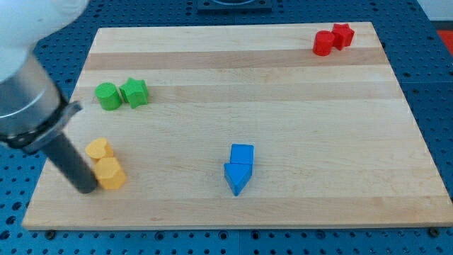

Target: Place the yellow heart towards the bottom of the green star

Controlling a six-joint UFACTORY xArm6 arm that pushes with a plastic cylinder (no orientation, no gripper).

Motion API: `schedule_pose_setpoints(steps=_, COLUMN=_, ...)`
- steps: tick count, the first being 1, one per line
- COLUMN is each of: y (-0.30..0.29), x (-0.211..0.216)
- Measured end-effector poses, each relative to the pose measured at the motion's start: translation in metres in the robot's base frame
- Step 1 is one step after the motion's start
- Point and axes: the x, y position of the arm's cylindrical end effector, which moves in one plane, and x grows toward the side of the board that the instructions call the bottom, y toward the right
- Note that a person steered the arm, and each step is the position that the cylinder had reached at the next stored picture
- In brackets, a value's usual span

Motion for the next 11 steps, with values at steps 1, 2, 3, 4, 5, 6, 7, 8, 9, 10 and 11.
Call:
schedule_pose_setpoints(steps=1, y=0.034, x=-0.019)
schedule_pose_setpoints(steps=2, y=0.04, x=-0.01)
schedule_pose_setpoints(steps=3, y=0.032, x=0.02)
schedule_pose_setpoints(steps=4, y=0.004, x=0.013)
schedule_pose_setpoints(steps=5, y=-0.001, x=-0.013)
schedule_pose_setpoints(steps=6, y=-0.001, x=-0.032)
schedule_pose_setpoints(steps=7, y=-0.008, x=-0.042)
schedule_pose_setpoints(steps=8, y=-0.023, x=-0.05)
schedule_pose_setpoints(steps=9, y=-0.026, x=-0.064)
schedule_pose_setpoints(steps=10, y=-0.013, x=-0.069)
schedule_pose_setpoints(steps=11, y=0.002, x=-0.087)
